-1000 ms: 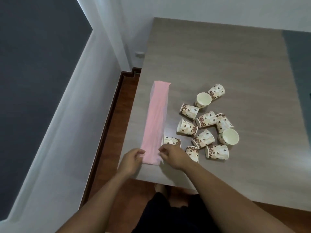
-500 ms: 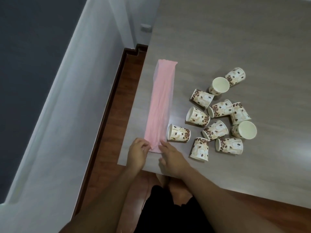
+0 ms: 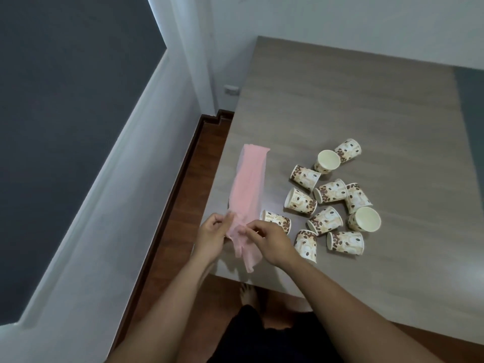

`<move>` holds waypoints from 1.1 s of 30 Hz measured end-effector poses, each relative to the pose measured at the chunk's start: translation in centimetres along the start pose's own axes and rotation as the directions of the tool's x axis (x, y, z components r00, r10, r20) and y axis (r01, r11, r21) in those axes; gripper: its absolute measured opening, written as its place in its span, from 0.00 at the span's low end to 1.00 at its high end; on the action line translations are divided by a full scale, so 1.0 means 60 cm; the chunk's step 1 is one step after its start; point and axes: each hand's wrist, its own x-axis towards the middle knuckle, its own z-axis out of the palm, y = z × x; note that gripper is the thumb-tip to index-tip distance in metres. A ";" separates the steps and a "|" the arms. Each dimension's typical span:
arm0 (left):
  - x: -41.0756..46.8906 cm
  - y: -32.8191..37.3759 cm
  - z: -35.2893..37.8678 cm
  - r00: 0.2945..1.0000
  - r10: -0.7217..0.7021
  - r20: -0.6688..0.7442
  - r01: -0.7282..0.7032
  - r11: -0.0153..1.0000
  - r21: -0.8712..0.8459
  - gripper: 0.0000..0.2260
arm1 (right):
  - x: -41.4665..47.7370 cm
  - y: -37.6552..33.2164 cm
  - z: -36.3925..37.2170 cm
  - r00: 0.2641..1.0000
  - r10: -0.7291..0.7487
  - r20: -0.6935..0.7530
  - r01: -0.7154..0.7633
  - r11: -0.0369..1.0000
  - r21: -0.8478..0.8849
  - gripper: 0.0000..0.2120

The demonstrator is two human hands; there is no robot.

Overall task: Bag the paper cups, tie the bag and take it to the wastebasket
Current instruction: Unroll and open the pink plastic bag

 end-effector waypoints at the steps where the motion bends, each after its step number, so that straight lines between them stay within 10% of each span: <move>1: -0.005 0.008 -0.001 0.999 -0.013 -0.033 0.011 0.999 -0.041 0.17 | -0.003 -0.007 -0.010 1.000 0.004 -0.019 -0.004 1.000 -0.020 0.10; 11: -0.047 0.081 -0.095 0.960 0.264 0.093 -0.279 0.881 0.382 0.09 | -0.014 -0.038 -0.112 0.941 0.060 -0.334 -0.016 0.991 0.132 0.16; 17: -0.079 0.129 -0.052 0.929 0.252 0.270 -0.349 0.839 0.418 0.23 | -0.024 -0.077 -0.099 0.973 -0.052 -0.225 0.099 0.974 0.204 0.17; 19: -0.090 0.123 -0.010 0.908 0.206 0.365 -0.379 0.775 0.505 0.13 | -0.025 -0.084 -0.086 0.977 -0.077 -0.197 0.120 0.968 0.220 0.15; 22: -0.089 0.098 0.026 0.944 0.271 0.191 -0.331 0.761 0.558 0.09 | -0.028 -0.088 -0.082 0.978 -0.096 -0.183 0.136 0.966 0.219 0.12; 28: -0.080 0.109 0.004 0.910 0.407 -0.075 -0.307 0.785 0.539 0.11 | -0.029 -0.059 -0.124 0.992 -0.053 0.110 0.089 0.934 -0.346 0.17; 33: -0.079 0.159 -0.056 0.882 0.468 -0.059 -0.268 0.599 0.755 0.12 | 0.010 -0.033 -0.171 0.985 -0.008 -0.171 -0.096 0.801 -0.591 0.05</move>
